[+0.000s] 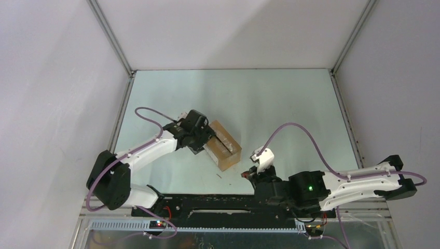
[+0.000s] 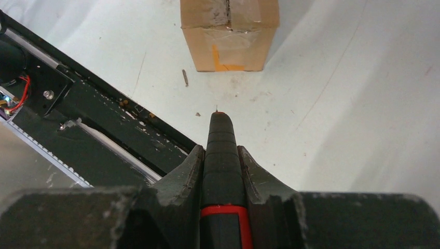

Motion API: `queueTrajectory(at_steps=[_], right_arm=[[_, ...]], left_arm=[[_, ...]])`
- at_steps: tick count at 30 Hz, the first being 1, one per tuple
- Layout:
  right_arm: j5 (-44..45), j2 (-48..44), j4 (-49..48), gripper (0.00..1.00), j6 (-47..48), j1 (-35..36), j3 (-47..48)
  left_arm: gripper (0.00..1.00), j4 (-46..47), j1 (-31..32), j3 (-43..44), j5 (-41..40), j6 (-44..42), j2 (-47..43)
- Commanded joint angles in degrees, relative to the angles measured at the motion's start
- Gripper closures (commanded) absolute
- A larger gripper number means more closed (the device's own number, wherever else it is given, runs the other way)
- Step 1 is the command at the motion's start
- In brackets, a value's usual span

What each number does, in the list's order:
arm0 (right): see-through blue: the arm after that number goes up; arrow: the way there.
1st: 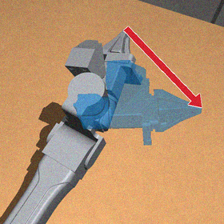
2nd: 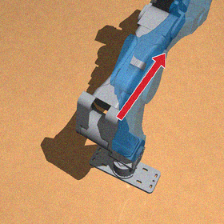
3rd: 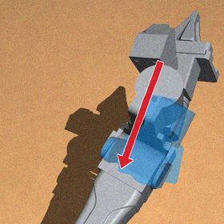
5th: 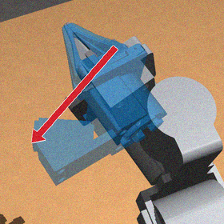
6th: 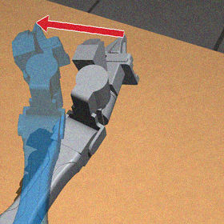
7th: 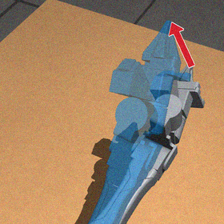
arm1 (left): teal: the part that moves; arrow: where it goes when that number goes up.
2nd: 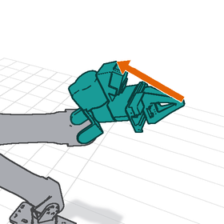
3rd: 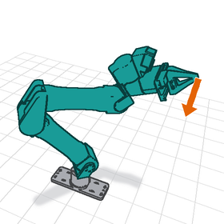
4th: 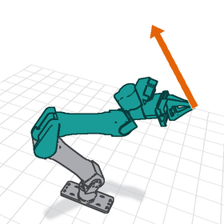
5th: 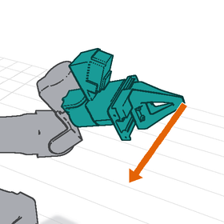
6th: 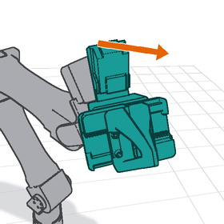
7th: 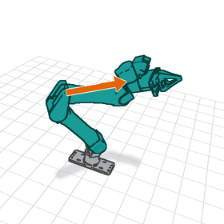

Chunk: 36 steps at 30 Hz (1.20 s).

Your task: Unpack the express box

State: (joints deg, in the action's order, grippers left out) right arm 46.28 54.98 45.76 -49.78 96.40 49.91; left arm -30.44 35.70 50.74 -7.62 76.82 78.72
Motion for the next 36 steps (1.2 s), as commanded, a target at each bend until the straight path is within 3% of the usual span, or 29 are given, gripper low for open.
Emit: queueTrajectory(at_steps=[1,7,13,20,24,29,36], right_arm=[[1.7,-3.7,2.0,1.0,0.1,-1.5,2.5],[-2.5,-5.8,-4.5,1.0,9.6,-12.1,2.8],[-7.7,-2.8,-11.1,1.0,16.9,-22.6,3.7],[-11.5,6.8,-18.4,1.0,18.8,-31.7,4.7],[-14.0,11.6,-23.3,1.0,19.4,-31.7,5.6],[-13.4,14.0,-21.4,1.0,15.7,-29.5,6.6],[-11.3,16.0,-19.0,1.0,10.5,-25.9,6.6]], left_arm=[[0.15,-1.9,-0.7,2.0,-3.3,-6.1,1.1],[0.01,-2.6,-0.6,5.8,0.4,-14.2,-2.2],[0.0,-6.2,-0.7,7.7,3.6,-19.0,-6.4],[0.0,-7.9,-1.2,9.1,8.1,-22.7,-8.7],[0.01,0.1,-3.1,6.2,18.7,-24.2,-7.8],[0.01,4.7,-3.2,8.2,29.2,-28.6,-3.0],[0.0,8.9,-3.8,9.3,34.2,-28.4,1.2]])
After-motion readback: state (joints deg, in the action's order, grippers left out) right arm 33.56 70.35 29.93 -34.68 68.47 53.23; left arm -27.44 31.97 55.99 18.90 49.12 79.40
